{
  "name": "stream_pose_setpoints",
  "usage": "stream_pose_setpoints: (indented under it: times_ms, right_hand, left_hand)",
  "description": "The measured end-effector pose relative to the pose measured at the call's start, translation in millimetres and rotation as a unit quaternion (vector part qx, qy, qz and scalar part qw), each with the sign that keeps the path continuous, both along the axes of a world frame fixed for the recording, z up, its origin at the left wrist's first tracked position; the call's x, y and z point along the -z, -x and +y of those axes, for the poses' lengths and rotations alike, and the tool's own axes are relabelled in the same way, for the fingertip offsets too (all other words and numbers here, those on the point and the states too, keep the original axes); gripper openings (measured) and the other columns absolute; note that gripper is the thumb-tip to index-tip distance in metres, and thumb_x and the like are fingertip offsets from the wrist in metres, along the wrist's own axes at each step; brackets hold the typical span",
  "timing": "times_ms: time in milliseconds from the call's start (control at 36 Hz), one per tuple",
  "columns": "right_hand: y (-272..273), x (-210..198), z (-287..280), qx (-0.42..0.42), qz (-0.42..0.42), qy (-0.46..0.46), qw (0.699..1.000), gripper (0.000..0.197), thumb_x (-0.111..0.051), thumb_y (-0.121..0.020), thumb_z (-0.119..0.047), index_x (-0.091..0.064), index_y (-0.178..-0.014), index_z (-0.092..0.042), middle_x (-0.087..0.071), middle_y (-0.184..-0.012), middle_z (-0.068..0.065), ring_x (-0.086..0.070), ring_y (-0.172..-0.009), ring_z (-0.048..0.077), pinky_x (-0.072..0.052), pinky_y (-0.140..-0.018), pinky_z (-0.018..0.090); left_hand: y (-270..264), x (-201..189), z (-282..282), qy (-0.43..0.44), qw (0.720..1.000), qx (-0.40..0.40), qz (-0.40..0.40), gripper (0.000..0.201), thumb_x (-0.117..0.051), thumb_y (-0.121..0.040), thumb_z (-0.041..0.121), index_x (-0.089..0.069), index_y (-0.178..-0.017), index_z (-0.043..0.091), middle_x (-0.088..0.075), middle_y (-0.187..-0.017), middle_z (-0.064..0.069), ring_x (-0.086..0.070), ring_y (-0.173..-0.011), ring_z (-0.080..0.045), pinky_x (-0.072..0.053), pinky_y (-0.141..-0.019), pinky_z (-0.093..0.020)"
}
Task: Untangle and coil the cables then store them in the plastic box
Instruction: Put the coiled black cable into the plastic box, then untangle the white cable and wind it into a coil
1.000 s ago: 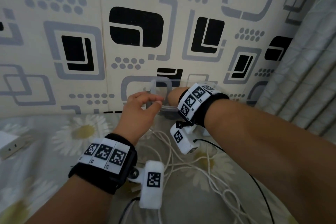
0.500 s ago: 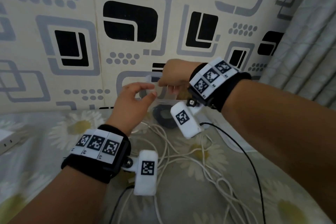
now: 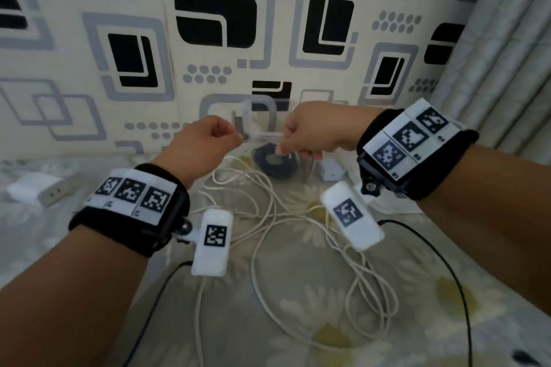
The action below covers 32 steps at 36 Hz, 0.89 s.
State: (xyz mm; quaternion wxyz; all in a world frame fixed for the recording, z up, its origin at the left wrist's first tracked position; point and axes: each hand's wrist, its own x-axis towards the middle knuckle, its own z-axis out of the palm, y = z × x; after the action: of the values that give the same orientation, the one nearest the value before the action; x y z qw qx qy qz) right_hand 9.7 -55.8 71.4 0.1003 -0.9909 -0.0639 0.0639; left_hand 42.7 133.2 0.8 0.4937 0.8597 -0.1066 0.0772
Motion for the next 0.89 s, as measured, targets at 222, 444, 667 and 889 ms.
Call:
stream_pose_setpoints:
  times_ms: [222, 444, 667, 889]
  right_hand:
    - [20.6, 40.3, 8.0, -0.028, 0.078, -0.015, 0.996, 0.013, -0.069, -0.086, -0.025, -0.066, -0.081, -0.013, -0.064, -0.068, 0.003, -0.056, -0.056, 0.016, -0.042, -0.049, 0.023]
    - [35.2, 78.0, 30.5, -0.079, 0.104, -0.024, 0.991, 0.008, -0.073, -0.083, -0.019, -0.067, -0.088, -0.016, -0.064, -0.068, -0.002, -0.06, -0.057, 0.013, -0.053, -0.064, 0.029]
    - [47.8, 88.2, 40.2, -0.071, 0.069, 0.084, 0.992, 0.03, -0.068, -0.082, -0.008, -0.062, -0.111, -0.004, -0.069, -0.096, 0.01, -0.058, -0.068, 0.02, -0.041, -0.05, 0.023]
    - [47.7, 88.1, 18.0, -0.003, 0.038, 0.069, 0.997, 0.035, -0.062, -0.086, -0.005, -0.043, -0.116, -0.005, -0.061, -0.108, 0.015, -0.056, -0.082, 0.025, -0.047, -0.062, 0.03]
  left_hand:
    - [33.6, 14.5, 24.4, -0.123, 0.981, 0.11, 0.099, 0.009, -0.068, -0.087, 0.028, -0.067, -0.092, 0.021, -0.068, -0.088, 0.004, -0.063, -0.081, -0.012, -0.048, -0.072, -0.024]
    - [60.0, 31.7, 47.0, -0.241, 0.947, 0.153, 0.149, 0.011, -0.071, -0.084, 0.03, -0.068, -0.095, 0.026, -0.067, -0.088, 0.006, -0.061, -0.08, -0.009, -0.048, -0.071, -0.021]
    - [74.3, 47.3, 46.8, -0.283, 0.937, 0.147, 0.146, 0.024, -0.077, -0.077, 0.042, -0.067, -0.096, 0.031, -0.062, -0.085, 0.013, -0.059, -0.08, -0.008, -0.047, -0.073, -0.022]
    - [74.4, 52.8, 50.0, -0.296, 0.94, 0.127, 0.112, 0.009, -0.064, -0.09, 0.038, -0.066, -0.092, 0.029, -0.06, -0.084, 0.016, -0.052, -0.076, 0.0, -0.036, -0.065, -0.012]
